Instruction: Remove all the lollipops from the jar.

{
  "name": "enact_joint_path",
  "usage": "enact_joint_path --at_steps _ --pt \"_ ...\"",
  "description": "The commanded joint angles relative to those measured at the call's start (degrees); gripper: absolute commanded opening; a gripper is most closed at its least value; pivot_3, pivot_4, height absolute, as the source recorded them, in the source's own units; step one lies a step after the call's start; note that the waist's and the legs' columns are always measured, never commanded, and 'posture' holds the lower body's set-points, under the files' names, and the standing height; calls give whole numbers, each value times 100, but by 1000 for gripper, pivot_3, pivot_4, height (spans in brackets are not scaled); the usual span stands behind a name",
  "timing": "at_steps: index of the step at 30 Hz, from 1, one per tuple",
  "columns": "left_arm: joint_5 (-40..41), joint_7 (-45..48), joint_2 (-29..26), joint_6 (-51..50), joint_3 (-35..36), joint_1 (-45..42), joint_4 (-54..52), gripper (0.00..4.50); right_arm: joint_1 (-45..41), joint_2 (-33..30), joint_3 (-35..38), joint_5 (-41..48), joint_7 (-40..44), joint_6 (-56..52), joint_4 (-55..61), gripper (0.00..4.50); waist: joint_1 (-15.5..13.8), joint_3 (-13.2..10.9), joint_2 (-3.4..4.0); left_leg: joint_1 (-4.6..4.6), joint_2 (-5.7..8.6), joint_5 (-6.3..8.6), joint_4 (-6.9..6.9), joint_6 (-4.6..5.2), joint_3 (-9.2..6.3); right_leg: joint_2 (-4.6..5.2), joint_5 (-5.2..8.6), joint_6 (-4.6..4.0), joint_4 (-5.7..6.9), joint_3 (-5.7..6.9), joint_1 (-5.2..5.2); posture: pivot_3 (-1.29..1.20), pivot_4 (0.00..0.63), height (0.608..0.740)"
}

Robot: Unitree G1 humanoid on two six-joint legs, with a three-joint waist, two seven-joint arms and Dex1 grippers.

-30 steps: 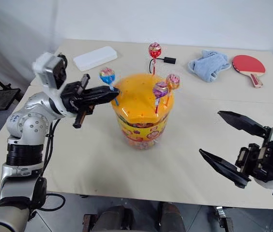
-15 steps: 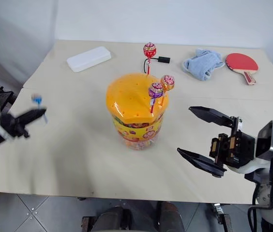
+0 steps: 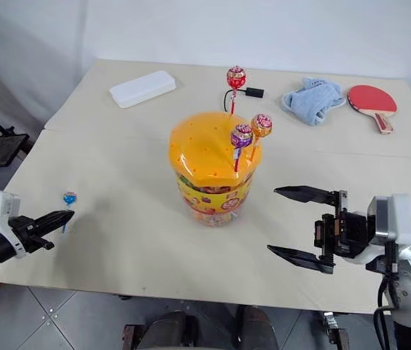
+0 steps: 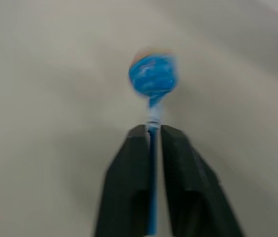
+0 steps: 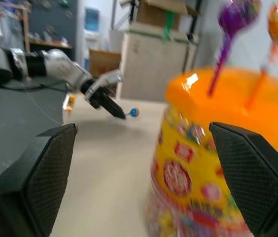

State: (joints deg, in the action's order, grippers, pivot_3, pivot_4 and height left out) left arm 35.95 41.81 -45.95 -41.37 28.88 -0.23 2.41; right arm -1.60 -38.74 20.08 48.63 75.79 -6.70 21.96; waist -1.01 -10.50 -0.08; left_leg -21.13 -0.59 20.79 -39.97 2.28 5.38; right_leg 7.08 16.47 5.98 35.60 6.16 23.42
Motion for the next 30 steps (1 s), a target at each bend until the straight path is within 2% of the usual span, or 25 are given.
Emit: enact_joint_path --at_steps 1,6,8,11,13,16,20,24,30 --pt "104 96 -162 -159 123 -83 -134 1584 -3 -48 265 40 -136 67 15 4500 3 0 0 0 0 0 0 0 0 0 0 0 0 0 0 0 150 740" --pt "65 942 -440 361 426 68 336 3131 3 -67 581 196 -399 -10 29 4500 38 0 0 -1 -1 0 1 -1 1 -1 0 -1 0 0 3 0 150 740" --pt "179 1764 -573 872 669 159 543 3732 8 -70 724 270 -556 -67 77 4500 69 0 0 -1 -2 1 1 -2 2 -1 1 -2 0 1 4 0 150 740" --pt "359 2791 -721 1561 1027 121 676 3732 -12 -55 1010 519 -1059 -310 121 4500 109 -1 1 -3 -4 2 2 -3 3 -1 3 -6 -2 4 6 0 150 740" --pt "471 3032 -779 1640 1052 -19 553 3732 51 -217 1188 798 -1335 -720 104 4500 98 -1 2 -3 -4 2 1 -4 0 2 4 -8 -5 5 6 0 150 740" --pt "1120 2894 -575 1167 725 -456 -447 3732 36 -377 1166 787 -1591 -1025 60 4500 77 -5 10 -2 6 1 1 -2 -3 19 5 -9 -7 5 7 0 150 740" --pt "1815 2230 -147 681 229 -1392 -1286 4465 -548 -190 608 565 -1739 -918 115 4500 102 -3 8 -2 10 -1 -1 2 -5 21 2 -4 -5 2 2 0 150 740" --pt "1817 2075 109 749 -143 -1880 -1495 4465 -1205 -240 -23 261 -2030 -1259 -62 4500 188 -1 14 0 3 -6 1 -3 10 -8 2 -3 14 -2 7 0 150 740" --pt "1898 2172 220 707 -495 -2057 -1602 4465 -2190 195 -788 104 -2074 -1396 -362 4500 228 -2 13 -5 -13 -5 -4 -9 16 -51 2 -4 6 -4 8 0 150 740"
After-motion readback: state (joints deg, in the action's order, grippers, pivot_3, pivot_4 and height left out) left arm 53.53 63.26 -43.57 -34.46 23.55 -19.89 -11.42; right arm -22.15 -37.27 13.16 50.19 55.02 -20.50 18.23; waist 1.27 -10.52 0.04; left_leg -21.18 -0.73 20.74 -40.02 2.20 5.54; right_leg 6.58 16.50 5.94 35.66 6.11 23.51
